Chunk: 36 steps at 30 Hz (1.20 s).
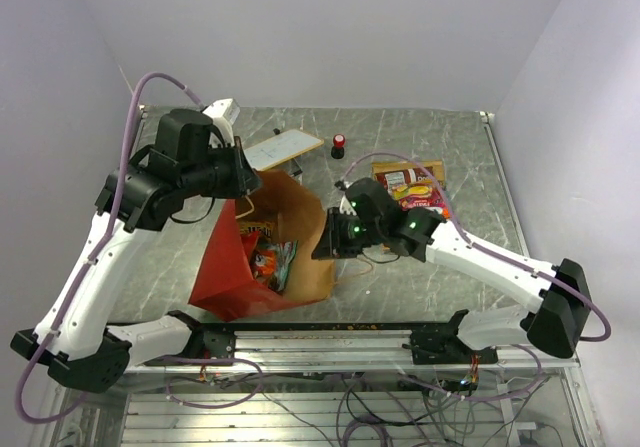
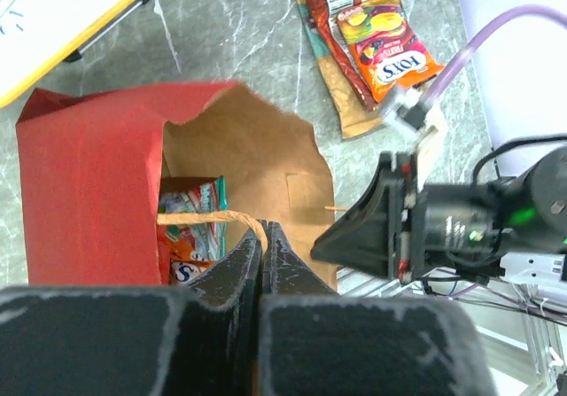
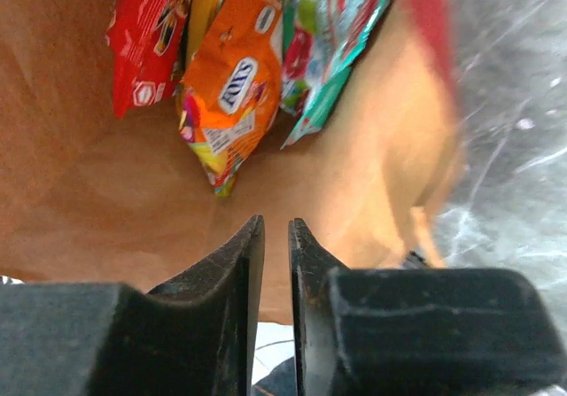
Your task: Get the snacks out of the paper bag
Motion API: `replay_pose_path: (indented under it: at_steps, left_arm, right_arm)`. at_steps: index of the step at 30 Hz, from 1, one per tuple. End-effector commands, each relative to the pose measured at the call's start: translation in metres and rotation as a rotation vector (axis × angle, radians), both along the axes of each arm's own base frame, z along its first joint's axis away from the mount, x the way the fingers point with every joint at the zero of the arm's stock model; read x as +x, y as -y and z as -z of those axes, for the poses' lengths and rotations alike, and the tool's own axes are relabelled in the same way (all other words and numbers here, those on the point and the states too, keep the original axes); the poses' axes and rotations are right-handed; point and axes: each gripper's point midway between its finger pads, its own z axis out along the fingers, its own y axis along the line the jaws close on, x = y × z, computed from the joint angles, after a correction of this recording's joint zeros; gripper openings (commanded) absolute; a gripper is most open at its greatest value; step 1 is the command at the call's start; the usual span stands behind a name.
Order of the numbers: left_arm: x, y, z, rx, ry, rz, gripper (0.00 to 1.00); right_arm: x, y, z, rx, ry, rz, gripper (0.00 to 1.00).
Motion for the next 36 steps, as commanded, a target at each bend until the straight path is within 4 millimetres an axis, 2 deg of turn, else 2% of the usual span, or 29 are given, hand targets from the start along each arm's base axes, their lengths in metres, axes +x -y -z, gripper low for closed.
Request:
replay_pose_path:
  at_steps: [1, 3, 6, 9, 11, 14, 18, 21, 24, 26, 28, 31, 34, 36]
  left_arm:
    - [0.012, 0.012, -0.027, -0.034, 0.093, 0.056, 0.07]
    - [0.016, 0.02, -0.04, -0.06, 0.14, 0.094, 0.07]
    - [0.02, 0.024, -0.056, -0.08, 0.201, 0.118, 0.07]
    - [0.021, 0.026, -0.061, -0.085, 0.228, 0.133, 0.07]
    - [0.02, 0.022, -0.053, -0.063, 0.211, 0.116, 0.07]
    - [0.017, 0.01, -0.033, -0.011, 0.168, 0.072, 0.07]
    - [0.009, -0.005, -0.015, 0.032, 0.118, 0.022, 0.07]
    - [0.003, -0.01, -0.009, 0.043, 0.092, 0.005, 0.07]
    - [-0.001, -0.014, -0.01, 0.044, 0.088, -0.005, 0.07]
    - [-0.002, -0.014, -0.009, 0.046, 0.08, -0.006, 0.07]
    - [-0.003, -0.014, -0.007, 0.052, 0.062, -0.004, 0.07]
    - [-0.005, -0.013, -0.005, 0.056, 0.042, 0.007, 0.07]
    - [-0.003, -0.012, -0.008, 0.058, 0.048, 0.01, 0.07]
    - [0.0, -0.012, -0.011, 0.057, 0.062, 0.009, 0.07]
  right_arm:
    - [-0.02, -0.027, -0.008, 0.094, -0.008, 0.011, 0.15]
    - [-0.033, -0.041, -0.006, 0.099, -0.014, -0.004, 0.11]
    - [-0.053, -0.065, -0.006, 0.111, -0.019, -0.047, 0.11]
    - [-0.055, -0.069, -0.011, 0.082, -0.005, -0.047, 0.15]
    - [-0.045, -0.048, -0.015, -0.023, 0.037, 0.003, 0.24]
    - [-0.019, -0.005, -0.033, -0.153, 0.122, 0.101, 0.48]
    - [0.006, 0.053, -0.026, -0.167, 0.083, 0.148, 0.64]
    - [0.01, 0.067, -0.02, -0.117, 0.086, 0.093, 0.78]
    - [0.006, 0.063, -0.003, -0.11, 0.077, 0.023, 0.85]
    - [0.007, 0.056, 0.01, -0.107, 0.062, -0.009, 0.86]
    - [0.004, 0.057, 0.038, -0.142, 0.021, -0.02, 0.86]
    - [0.004, 0.055, 0.059, -0.174, -0.014, -0.045, 0.82]
    - [0.001, 0.046, 0.062, -0.137, -0.047, -0.053, 0.65]
    - [-0.004, 0.036, 0.058, -0.074, -0.079, -0.05, 0.44]
